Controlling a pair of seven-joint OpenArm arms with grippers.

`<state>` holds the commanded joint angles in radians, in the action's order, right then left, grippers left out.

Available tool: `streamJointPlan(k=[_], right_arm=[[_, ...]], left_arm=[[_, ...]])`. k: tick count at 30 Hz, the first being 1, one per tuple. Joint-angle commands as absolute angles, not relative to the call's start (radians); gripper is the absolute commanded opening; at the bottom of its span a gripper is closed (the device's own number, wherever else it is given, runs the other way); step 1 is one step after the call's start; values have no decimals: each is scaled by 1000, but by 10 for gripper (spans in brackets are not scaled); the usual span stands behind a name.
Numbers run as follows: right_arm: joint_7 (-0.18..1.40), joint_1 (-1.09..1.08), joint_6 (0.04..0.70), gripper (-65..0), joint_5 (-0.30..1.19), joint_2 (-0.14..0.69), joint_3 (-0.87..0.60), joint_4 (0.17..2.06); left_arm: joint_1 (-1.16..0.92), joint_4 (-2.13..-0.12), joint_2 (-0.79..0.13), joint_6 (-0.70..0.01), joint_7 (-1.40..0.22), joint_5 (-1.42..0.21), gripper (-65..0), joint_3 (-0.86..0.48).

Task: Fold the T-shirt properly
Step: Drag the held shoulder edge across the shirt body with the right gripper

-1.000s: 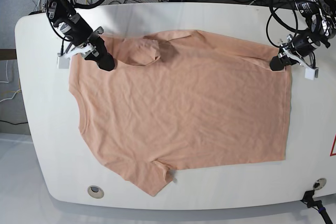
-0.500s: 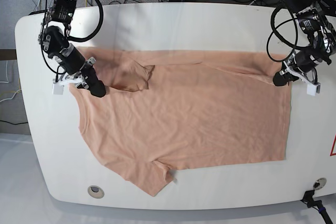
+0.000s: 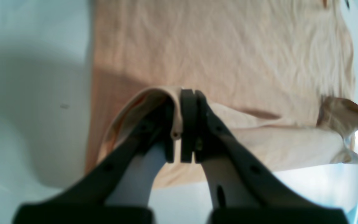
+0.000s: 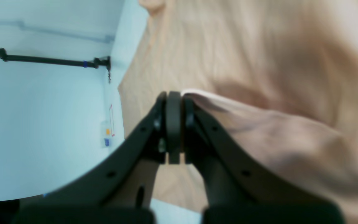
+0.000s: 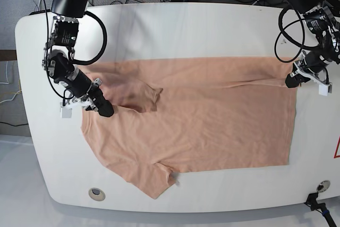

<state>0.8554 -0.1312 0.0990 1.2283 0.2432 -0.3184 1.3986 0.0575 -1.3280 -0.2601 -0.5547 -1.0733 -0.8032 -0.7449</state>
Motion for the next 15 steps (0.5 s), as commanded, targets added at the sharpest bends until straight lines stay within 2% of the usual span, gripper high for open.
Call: streamJointPlan(k=[15], right_arm=[[852,-139,99,-650,1213,237,-315,1379]], left_arm=[[58,-1290,-275,-555,-1023,-799,-650,-743]])
